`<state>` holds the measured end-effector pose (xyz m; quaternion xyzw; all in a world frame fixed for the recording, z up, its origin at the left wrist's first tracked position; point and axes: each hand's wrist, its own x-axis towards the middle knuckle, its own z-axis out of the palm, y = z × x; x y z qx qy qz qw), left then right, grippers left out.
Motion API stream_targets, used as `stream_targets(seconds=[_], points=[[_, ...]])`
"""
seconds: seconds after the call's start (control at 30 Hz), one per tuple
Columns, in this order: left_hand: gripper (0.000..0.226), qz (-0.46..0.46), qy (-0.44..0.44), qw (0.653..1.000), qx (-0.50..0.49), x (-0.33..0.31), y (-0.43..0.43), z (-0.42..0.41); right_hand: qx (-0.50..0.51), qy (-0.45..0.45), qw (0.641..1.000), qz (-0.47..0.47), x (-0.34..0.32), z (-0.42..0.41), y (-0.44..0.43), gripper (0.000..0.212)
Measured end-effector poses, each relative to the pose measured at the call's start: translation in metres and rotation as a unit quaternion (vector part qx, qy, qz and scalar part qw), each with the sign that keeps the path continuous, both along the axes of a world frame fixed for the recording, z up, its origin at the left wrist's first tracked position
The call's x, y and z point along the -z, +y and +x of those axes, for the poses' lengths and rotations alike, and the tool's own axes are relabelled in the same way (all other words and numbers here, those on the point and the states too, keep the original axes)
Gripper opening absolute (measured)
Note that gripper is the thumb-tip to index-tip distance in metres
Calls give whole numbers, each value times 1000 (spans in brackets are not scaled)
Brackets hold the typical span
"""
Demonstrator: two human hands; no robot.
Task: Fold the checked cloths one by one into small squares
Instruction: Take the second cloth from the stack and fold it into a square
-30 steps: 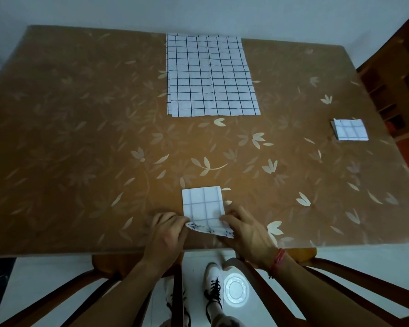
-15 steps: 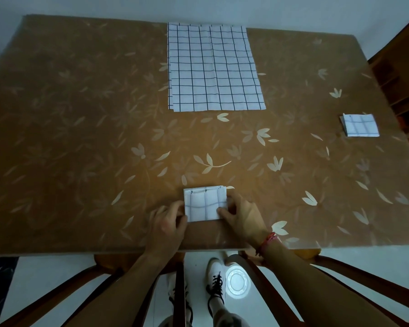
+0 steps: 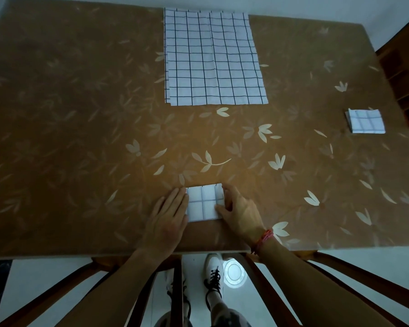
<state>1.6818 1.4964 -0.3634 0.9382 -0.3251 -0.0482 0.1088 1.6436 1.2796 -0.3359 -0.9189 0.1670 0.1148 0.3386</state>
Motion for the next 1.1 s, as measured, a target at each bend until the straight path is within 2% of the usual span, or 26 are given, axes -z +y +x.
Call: stream_targets(seconds=[0.07,0.13,0.2,0.23,0.3,0.37,0.43,0.57,0.7,0.9,1.1], points=[[51,14,5,1000,3,0,1,1,-15,-35,997,-64,-5,1,4,47],[51,19,7,1000,0,0,1,1,-46,-135,980,-140,-12,5,14,41],[51,20,7,1000,-2,0,0,1,-108,-213,961,-141,-12,12,30,42],[51,21,7,1000,0,0,1,1,-152,-215,956,-131,-8,15,39,45],[52,25,7,1000,14,3,3,0,-236,-188,944,-136,9,16,55,52],[54,32,7,999,34,6,5,-1,-274,-159,935,-158,27,14,60,53],[54,33,9,999,40,8,7,-2,-280,-137,934,-172,36,11,59,59],[55,44,6,998,45,8,8,-1,-288,-142,924,-206,39,12,56,54],[55,55,11,998,36,5,7,0,-296,-121,917,-239,37,13,49,60],[54,47,34,998,13,2,5,-1,-321,-46,905,-277,33,7,-8,71],[54,50,49,998,4,-4,3,0,-311,-34,907,-283,27,4,-12,72]])
